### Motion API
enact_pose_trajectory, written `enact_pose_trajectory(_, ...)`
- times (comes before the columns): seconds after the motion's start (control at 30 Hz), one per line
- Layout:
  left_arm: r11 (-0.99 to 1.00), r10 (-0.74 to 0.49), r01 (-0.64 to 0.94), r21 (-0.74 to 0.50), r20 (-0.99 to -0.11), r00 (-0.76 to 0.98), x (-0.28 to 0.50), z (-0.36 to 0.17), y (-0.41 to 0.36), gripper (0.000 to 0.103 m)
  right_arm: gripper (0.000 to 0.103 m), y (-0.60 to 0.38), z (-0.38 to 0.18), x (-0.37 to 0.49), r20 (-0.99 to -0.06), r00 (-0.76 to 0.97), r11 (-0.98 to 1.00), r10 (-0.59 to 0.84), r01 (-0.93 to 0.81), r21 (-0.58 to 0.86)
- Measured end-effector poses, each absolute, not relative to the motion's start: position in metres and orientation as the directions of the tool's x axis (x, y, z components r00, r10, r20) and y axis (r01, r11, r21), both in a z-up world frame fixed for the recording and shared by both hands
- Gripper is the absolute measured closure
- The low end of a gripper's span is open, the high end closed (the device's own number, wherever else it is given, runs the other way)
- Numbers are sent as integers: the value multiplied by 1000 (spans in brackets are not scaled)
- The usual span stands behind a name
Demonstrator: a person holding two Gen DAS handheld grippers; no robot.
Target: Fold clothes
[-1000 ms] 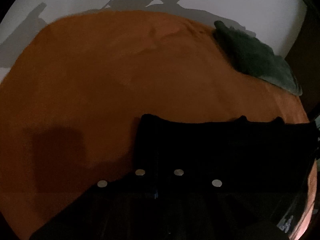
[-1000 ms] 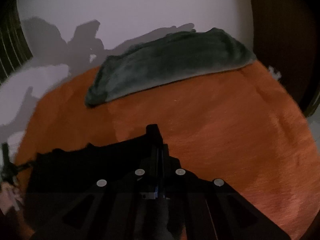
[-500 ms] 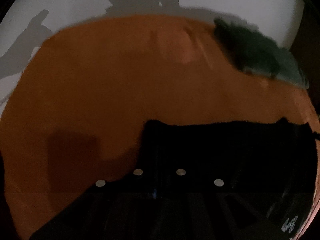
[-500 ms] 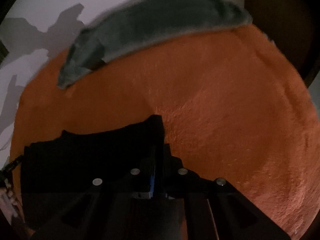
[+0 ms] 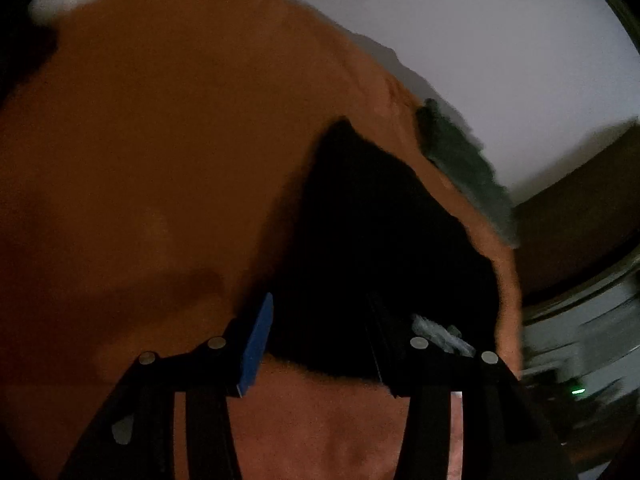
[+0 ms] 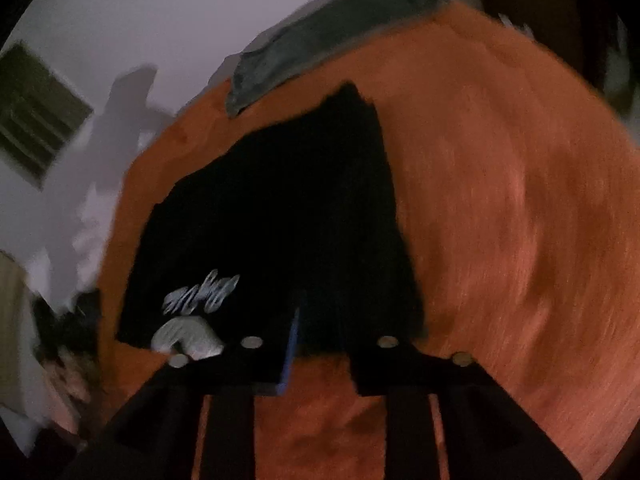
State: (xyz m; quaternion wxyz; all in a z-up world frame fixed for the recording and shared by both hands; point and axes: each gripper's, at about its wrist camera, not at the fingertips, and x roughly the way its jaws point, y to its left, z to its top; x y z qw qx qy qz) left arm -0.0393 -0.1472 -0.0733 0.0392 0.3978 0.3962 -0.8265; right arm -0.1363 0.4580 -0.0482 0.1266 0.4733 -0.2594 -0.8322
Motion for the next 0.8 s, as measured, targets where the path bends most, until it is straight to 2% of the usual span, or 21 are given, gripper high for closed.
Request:
enact_pose_trajectory(0.03,-657,278,368,-658,-666,-692,-31,-82,-136,54,50,458,-54,-124,-706,-520,-807,-481,-51,588)
enact_pose_trajectory(0.1,-635,319,370,-678,-666,-674,-32,-99,-116,54,33,461,-66,-122,-682,-530,-760,-504,-102,642)
enact_pose_trajectory(0.2,-602,360,402,-690,-684,-634,-51,-119,-100,54,33,467,-84,-125,-646,-550,-680,-529,-181,710)
enact_pose_trajectory(0.37,-555,287,470,-686,-688,-666,-51,-131,-122,53,33,476,-114,-129,-584,-590,-520,-557,-300,799)
enact_pose_trajectory(0.5,-425,276,493,-759,-627,-728,-50,-144,-147,55,33,482,-134,-136,-548,-621,-404,-560,-374,835)
enact_pose_trajectory(0.57,-388,255,502,-773,-614,-747,-49,-144,-150,55,53,482,-136,-145,-564,-624,-412,-541,-388,824)
enact_pose_trajectory(0.6,-369,245,507,-779,-608,-756,-48,-144,-152,55,82,483,-138,-150,-572,-625,-416,-531,-396,818)
enact_pose_trajectory(0.63,-368,237,508,-779,-606,-759,-47,-145,-152,66,91,483,-139,-155,-580,-626,-420,-521,-403,813)
enact_pose_trajectory(0.7,-431,227,501,-751,-627,-745,-50,-146,-150,92,95,484,-144,-157,-576,-636,-388,-513,-426,817)
enact_pose_trajectory(0.8,-427,221,475,-770,-598,-771,-38,-145,-156,94,97,479,-136,-156,-593,-643,-437,-485,-409,801)
